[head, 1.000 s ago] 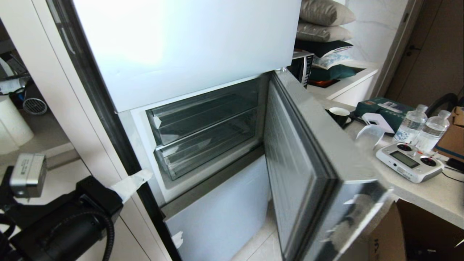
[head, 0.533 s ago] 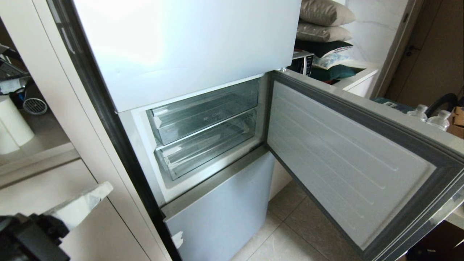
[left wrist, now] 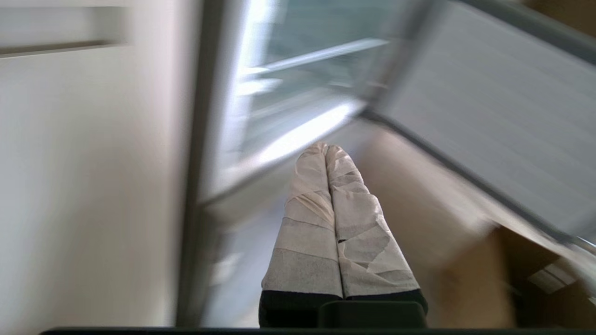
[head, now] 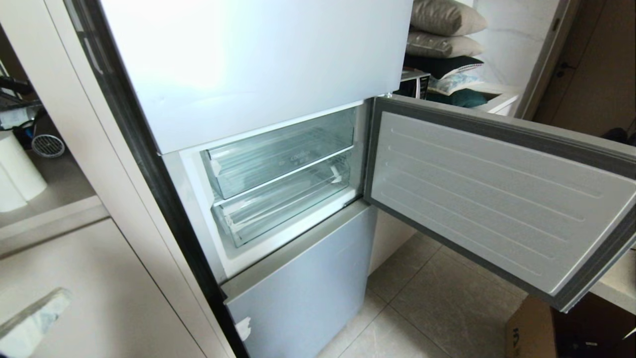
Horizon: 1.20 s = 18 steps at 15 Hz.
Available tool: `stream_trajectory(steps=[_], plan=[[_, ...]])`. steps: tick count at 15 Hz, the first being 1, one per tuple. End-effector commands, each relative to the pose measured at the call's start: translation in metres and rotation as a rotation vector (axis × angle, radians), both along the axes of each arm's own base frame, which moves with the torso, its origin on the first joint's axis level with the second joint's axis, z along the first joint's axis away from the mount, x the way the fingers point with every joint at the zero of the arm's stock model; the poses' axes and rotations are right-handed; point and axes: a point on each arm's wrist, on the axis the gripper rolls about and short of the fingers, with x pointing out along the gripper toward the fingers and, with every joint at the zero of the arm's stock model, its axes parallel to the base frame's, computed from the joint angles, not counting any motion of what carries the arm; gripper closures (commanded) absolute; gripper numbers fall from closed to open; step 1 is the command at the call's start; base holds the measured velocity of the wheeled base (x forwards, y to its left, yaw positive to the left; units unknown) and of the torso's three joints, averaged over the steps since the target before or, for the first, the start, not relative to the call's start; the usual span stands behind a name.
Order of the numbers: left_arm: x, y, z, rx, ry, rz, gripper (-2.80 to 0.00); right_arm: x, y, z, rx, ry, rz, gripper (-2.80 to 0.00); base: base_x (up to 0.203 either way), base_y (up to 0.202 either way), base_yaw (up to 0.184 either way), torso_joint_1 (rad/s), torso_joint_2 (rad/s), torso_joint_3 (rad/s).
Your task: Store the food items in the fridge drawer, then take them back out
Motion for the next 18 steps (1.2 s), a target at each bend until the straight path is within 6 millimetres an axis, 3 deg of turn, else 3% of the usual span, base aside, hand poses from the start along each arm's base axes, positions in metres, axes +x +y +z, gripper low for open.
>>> stream_trajectory(steps=[1, 4, 6, 9, 10, 12, 14, 16, 18], plan=[[-0.019, 0.014, -0.007, -0.015, -0.017, 0.171, 0.00, 0.000, 0.000, 0.000, 0.000, 0.002, 0.000, 0.00, 0.000, 0.000, 0.000, 0.000, 0.00, 0.000], [-0.028, 0.020, -0.010, -0.021, -0.025, 0.296, 0.00, 0.000, 0.000, 0.000, 0.000, 0.002, 0.003, 0.00, 0.000, 0.000, 0.000, 0.000, 0.00, 0.000], [-0.035, 0.023, -0.021, 0.101, -0.014, 0.294, 0.00, 0.000, 0.000, 0.000, 0.000, 0.002, 0.001, 0.00, 0.000, 0.000, 0.000, 0.000, 0.00, 0.000], [-0.043, 0.024, -0.072, 0.444, 0.113, 0.237, 0.00, 0.000, 0.000, 0.000, -0.002, 0.000, 0.002, 0.00, 0.000, 0.000, 0.000, 0.000, 0.00, 0.000], [-0.043, 0.023, -0.080, 0.489, 0.131, 0.171, 0.00, 0.000, 0.000, 0.000, -0.002, 0.002, 0.002, 0.00, 0.000, 0.000, 0.000, 0.000, 0.00, 0.000], [-0.043, 0.018, -0.083, 0.415, 0.124, -0.030, 0.00, 0.000, 0.000, 0.000, -0.002, 0.002, 0.002, 0.00, 0.000, 0.000, 0.000, 0.000, 0.00, 0.000], [-0.047, 0.016, -0.096, 0.424, 0.229, -0.212, 0.00, 0.000, 0.000, 0.000, -0.002, 0.001, 0.002, 0.00, 0.000, 0.000, 0.000, 0.000, 0.00, 0.000], [-0.049, 0.016, -0.100, 0.434, 0.304, -0.184, 0.00, 0.000, 0.000, 0.001, -0.005, -0.001, 0.002, 0.00, 0.000, 0.000, 0.000, 0.000, 0.00, 0.000], [-0.049, 0.015, -0.100, 0.416, 0.330, -0.016, 0.00, 0.000, 0.000, 0.000, -0.005, 0.002, 0.002, 0.00, 0.000, 0.000, 0.000, 0.000, 0.00, 0.000]])
